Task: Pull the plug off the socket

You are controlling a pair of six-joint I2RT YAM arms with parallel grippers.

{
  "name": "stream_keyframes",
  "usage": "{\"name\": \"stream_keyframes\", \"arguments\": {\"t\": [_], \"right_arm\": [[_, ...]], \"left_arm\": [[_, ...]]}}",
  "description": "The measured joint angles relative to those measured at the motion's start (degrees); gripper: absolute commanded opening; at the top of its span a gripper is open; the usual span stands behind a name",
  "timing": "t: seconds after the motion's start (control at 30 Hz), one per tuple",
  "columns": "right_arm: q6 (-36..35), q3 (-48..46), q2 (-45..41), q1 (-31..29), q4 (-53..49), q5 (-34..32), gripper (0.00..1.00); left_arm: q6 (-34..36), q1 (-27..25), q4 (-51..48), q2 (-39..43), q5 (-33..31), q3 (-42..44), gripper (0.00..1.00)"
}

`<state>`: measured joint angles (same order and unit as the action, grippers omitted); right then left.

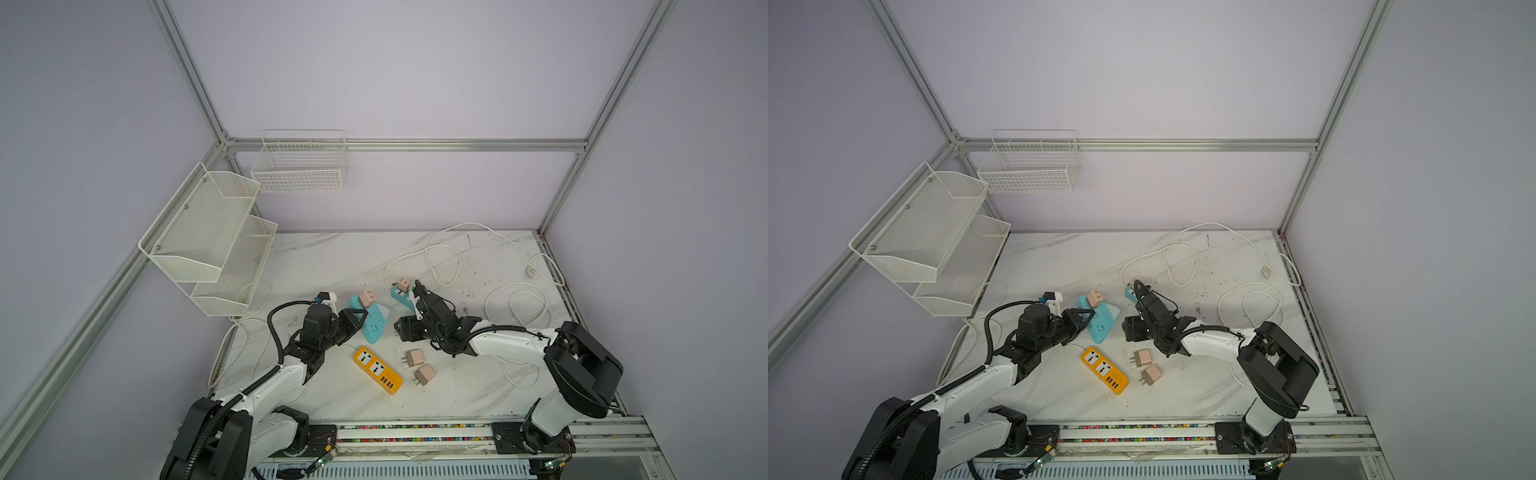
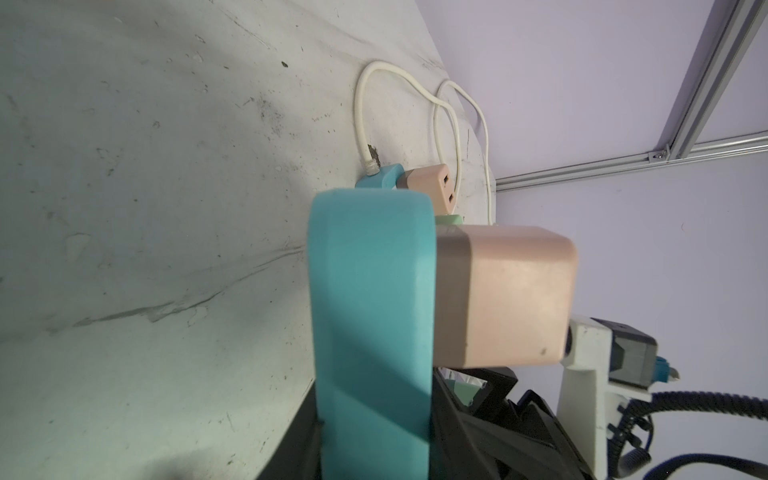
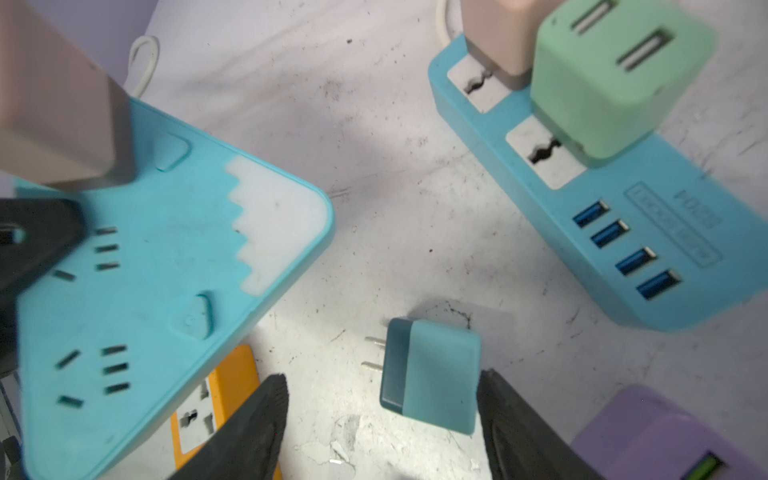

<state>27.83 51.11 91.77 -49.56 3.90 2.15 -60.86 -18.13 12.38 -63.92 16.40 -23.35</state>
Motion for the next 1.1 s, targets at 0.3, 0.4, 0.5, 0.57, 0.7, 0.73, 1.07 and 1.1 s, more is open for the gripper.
{"name": "stream_keyframes", "arguments": {"t": [0.3, 0.4, 0.5, 0.57, 0.7, 0.73, 1.07, 1.1], "right_arm": [[-1.4, 6.67, -1.49, -3.89, -5.42, -1.18, 0.72], [-1.05, 9.14, -1.49, -4.92, -6.4, -1.09, 0.71], [-0.2, 11.26, -1.42, -5.4, -6.84, -1.14, 0.71], [0.81, 12.96, -1.25, -5.4, -7.54, -1.66, 0.71], [2.56, 15.82, -0.28, -5.35, -7.58, -2.38, 0.71], [2.86, 16.28, 0.04, -5.35, -7.58, -2.45, 0.7], [5.27, 20.2, 6.21, -4.68, -7.69, -2.78, 0.67], [5.33, 20.55, 6.86, -4.52, -7.74, -2.67, 0.66]], "left_arm": [[2.21, -0.02, 0.07, -1.07, 1.14, 0.0, 0.0], [3.02, -0.28, 0.22, -1.07, 1.14, 0.0, 0.0], [3.48, -0.83, 0.35, -1.07, 1.14, 0.0, 0.0], [3.52, -1.38, 0.46, -1.07, 1.09, 0.0, 0.0], [3.87, -2.54, 0.46, -1.07, 1.01, 0.0, 0.0], [4.11, -2.71, 0.48, -1.07, 0.96, 0.0, 0.0], [5.62, -4.52, 0.92, -1.07, 0.9, 0.0, 0.0], [5.95, -4.76, 0.92, -1.07, 0.9, 0.0, 0.0]]}}
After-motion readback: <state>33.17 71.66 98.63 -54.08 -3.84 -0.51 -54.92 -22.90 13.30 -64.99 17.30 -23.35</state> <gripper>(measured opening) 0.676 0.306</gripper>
